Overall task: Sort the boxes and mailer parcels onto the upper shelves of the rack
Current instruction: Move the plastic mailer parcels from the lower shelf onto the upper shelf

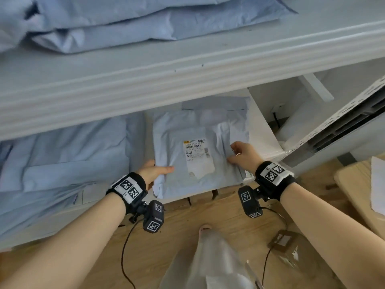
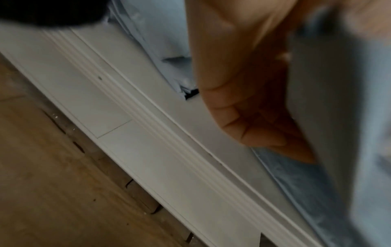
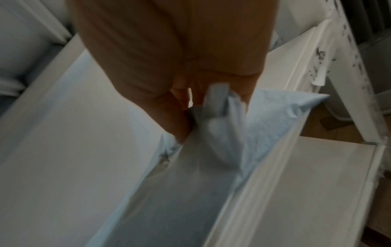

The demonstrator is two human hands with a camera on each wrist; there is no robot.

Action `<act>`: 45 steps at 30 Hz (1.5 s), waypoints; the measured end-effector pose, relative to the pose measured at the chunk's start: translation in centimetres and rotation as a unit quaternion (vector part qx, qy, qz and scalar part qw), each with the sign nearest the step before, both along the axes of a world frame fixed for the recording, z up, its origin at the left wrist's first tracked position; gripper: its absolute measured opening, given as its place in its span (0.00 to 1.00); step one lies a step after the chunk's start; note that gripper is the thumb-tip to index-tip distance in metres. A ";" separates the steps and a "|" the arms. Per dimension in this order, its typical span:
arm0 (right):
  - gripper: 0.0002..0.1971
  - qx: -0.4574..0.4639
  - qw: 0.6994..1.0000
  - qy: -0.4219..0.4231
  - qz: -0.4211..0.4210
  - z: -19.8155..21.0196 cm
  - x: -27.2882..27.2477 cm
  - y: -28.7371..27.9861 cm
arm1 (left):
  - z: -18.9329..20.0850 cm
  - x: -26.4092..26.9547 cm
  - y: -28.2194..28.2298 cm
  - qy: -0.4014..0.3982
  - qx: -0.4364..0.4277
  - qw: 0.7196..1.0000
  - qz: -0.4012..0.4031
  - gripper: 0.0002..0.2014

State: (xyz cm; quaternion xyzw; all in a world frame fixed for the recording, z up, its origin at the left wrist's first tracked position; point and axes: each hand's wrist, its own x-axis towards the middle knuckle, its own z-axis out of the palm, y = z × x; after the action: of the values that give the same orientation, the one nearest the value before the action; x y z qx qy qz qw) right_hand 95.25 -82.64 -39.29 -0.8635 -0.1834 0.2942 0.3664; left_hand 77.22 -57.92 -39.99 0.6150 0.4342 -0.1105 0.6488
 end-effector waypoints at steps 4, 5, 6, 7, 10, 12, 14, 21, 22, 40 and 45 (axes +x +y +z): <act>0.08 0.010 1.000 -0.016 0.001 1.4 -5.2 -0.7 | 1.4 -4.8 0.1 -0.012 0.057 0.997 -0.055 0.19; 0.10 0.015 1.000 -0.015 0.001 1.7 -6.5 -0.8 | 1.9 -6.2 0.2 -0.015 0.076 0.995 -0.068 0.19; 0.11 0.018 1.000 -0.009 0.001 2.2 -7.8 -0.8 | 2.2 -7.5 0.3 -0.017 0.090 0.993 -0.077 0.18; 0.12 0.024 1.000 -0.004 0.004 2.6 -9.3 -0.8 | 2.5 -8.9 0.3 -0.022 0.105 0.991 -0.083 0.17; 0.18 0.059 0.998 0.016 0.023 4.2 -13.4 -0.7 | 3.6 -12.7 0.6 -0.040 0.174 0.979 -0.102 0.14; 0.17 0.075 0.996 0.016 0.034 5.3 -16.0 -0.6 | 4.4 -15.2 0.8 -0.058 0.213 0.969 -0.107 0.16; 0.14 0.084 0.996 0.005 0.040 6.3 -18.3 -0.5 | 5.4 -17.7 0.9 -0.074 0.245 0.960 -0.113 0.21; 0.10 0.107 0.989 -0.055 0.082 11.9 -23.6 0.4 | 10.7 -23.6 1.4 -0.113 0.307 0.940 -0.103 0.12; 0.10 0.114 0.987 -0.072 0.087 13.3 -23.7 0.6 | 12.0 -23.9 1.8 -0.124 0.313 0.937 -0.097 0.13; 0.10 0.220 0.927 -0.280 0.118 40.4 -17.1 8.0 | 38.8 -19.3 8.9 -0.378 0.466 0.800 -0.016 0.39; 0.15 0.211 0.928 -0.278 0.127 44.2 -12.8 11.7 | 42.6 -15.1 11.9 -0.361 0.475 0.803 0.015 0.58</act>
State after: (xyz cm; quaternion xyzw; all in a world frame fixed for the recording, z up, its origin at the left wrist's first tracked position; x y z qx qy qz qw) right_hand 82.41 -70.90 4.94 -0.7827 -0.4438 0.0410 0.4344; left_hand 62.14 -46.07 2.59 0.8348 0.1758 0.3494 0.3875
